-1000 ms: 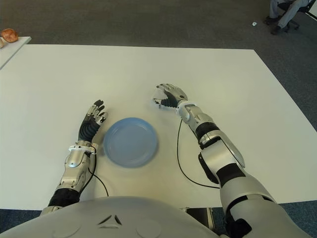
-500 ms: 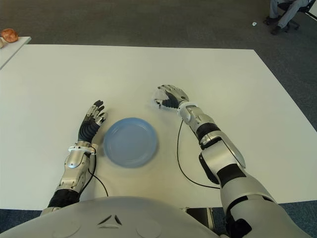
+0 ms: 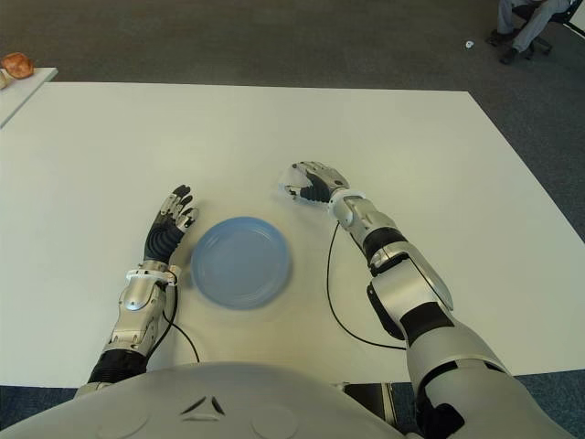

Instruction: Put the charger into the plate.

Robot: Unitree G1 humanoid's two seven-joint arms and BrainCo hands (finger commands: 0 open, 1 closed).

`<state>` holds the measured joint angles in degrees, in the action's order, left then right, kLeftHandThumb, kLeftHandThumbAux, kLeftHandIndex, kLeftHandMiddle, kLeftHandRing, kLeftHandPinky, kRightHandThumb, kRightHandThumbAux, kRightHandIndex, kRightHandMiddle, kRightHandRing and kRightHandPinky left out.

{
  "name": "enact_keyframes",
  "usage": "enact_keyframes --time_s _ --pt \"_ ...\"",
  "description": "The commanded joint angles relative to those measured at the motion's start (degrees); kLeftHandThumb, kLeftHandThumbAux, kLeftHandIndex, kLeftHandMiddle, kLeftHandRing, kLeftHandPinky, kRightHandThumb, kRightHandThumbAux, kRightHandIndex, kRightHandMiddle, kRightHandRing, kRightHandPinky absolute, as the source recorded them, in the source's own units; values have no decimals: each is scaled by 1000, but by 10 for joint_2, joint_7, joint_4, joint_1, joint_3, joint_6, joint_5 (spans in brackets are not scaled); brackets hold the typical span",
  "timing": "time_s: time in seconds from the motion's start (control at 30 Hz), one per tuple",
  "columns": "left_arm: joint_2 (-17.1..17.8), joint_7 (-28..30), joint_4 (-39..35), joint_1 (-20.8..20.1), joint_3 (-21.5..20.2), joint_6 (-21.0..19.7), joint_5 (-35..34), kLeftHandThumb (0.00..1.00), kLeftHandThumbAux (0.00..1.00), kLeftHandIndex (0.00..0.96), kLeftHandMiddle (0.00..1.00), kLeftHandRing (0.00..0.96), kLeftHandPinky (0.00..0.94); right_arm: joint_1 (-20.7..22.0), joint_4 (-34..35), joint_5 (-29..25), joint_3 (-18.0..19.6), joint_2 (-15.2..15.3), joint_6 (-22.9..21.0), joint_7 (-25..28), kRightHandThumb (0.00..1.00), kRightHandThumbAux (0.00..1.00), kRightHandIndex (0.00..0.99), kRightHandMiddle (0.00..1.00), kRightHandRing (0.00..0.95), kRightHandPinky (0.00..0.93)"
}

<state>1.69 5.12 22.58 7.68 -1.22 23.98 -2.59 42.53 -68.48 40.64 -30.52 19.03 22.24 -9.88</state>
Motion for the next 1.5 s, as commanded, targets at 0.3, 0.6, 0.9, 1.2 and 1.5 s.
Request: enact_keyframes --time_s 0.3,0.6,0.9,1.2,1.5 --pt "-7 5 26 40 8 -39 2 0 578 0 17 3 10 -13 0 5 -13 -1 -5 25 239 197 0 0 0 0" --pt "-9 10 18 45 11 -43 -2 0 571 0 17 0 4 -14 -2 9 -21 -5 -7 26 237 200 0 0 0 0" --pt "-12 7 -1 53 14 -55 0 0 562 4 25 8 19 -13 -1 19 -38 -8 -5 34 275 175 0 0 0 0" --pt "-14 3 -15 62 18 -57 4 0 543 25 42 24 29 -5 -4 40 -75 -14 -4 47 310 161 0 0 0 0" --pt "-13 0 -17 64 21 -56 7 0 524 42 44 24 23 3 -2 80 -128 -15 -8 20 319 147 0 0 0 0"
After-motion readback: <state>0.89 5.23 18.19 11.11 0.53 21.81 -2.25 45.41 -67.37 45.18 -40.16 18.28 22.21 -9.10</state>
